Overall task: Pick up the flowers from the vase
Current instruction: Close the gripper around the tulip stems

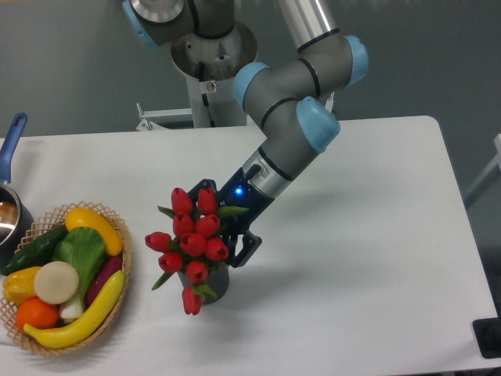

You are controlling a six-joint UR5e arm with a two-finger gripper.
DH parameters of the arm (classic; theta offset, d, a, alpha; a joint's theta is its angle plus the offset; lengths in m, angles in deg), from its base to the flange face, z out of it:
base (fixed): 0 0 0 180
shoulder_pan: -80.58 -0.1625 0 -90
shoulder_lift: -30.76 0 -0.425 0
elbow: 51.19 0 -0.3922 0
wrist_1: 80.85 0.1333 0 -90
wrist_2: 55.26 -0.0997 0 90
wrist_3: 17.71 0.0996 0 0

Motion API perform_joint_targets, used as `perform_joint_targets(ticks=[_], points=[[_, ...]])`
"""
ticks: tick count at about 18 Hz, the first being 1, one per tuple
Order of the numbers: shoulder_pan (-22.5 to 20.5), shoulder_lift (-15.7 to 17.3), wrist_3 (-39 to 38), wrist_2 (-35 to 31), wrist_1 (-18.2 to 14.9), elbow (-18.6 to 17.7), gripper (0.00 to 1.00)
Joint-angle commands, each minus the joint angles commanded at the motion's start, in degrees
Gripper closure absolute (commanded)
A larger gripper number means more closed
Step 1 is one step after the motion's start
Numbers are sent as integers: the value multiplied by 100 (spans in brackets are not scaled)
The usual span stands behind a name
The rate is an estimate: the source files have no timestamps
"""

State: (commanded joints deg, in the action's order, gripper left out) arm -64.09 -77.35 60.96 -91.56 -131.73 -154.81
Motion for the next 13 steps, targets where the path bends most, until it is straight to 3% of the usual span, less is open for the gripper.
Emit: perform_joint_targets(ticks=[1,7,13], points=[[-9,0,0,9,0,0,18],[-9,9,0,61,0,-44,42],[-35,18,-9,88,0,-61,51]])
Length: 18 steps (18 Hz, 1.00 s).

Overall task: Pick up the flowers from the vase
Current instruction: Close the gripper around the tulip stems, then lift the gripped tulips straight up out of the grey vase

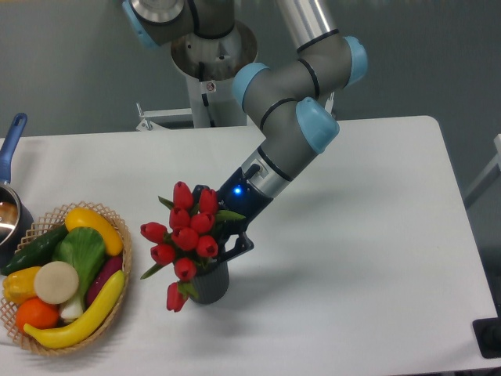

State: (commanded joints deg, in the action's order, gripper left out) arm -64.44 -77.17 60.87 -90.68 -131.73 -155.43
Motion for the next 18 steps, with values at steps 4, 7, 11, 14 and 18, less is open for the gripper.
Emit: perform_joint_targets(ticks=[4,7,11,14,18], points=[[-35,9,-35,342,-9,-18,57],[-62,18,-132,404,-9,-18,58],[-158,61,-132,413,-26,-9,58],[-263,167,-298,649,-44,26,58],[-369,264,-755,861,-53,254,58]])
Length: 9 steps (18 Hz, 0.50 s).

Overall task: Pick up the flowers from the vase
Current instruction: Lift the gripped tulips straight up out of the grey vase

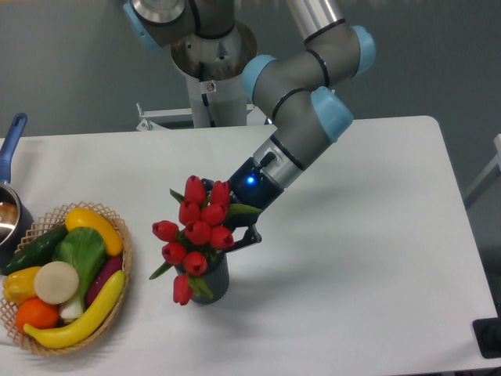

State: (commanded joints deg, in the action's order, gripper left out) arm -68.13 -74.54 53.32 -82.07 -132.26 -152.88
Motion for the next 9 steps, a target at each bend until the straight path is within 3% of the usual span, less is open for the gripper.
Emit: perform_joint_targets(ticks=[9], points=[[-114,123,-695,650,9,159,58]])
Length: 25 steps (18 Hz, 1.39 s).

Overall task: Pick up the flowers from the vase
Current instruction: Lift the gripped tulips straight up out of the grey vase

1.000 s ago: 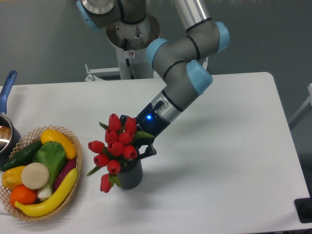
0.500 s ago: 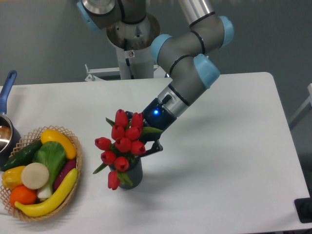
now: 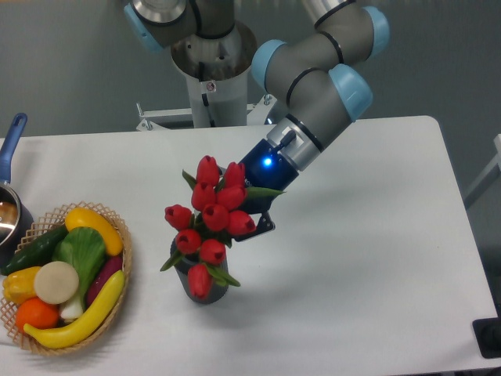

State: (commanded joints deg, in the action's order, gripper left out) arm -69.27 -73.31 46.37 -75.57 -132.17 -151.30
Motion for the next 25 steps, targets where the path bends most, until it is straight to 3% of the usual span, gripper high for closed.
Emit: perform_joint_targets(ticks=[7,11,15,25], points=[[-149,53,-562,158,0,404,58],[-351,53,-817,606,0,536,58],[-562,114,-862,852,-9,589,58],[-624,79,-844,871,26,861,58]])
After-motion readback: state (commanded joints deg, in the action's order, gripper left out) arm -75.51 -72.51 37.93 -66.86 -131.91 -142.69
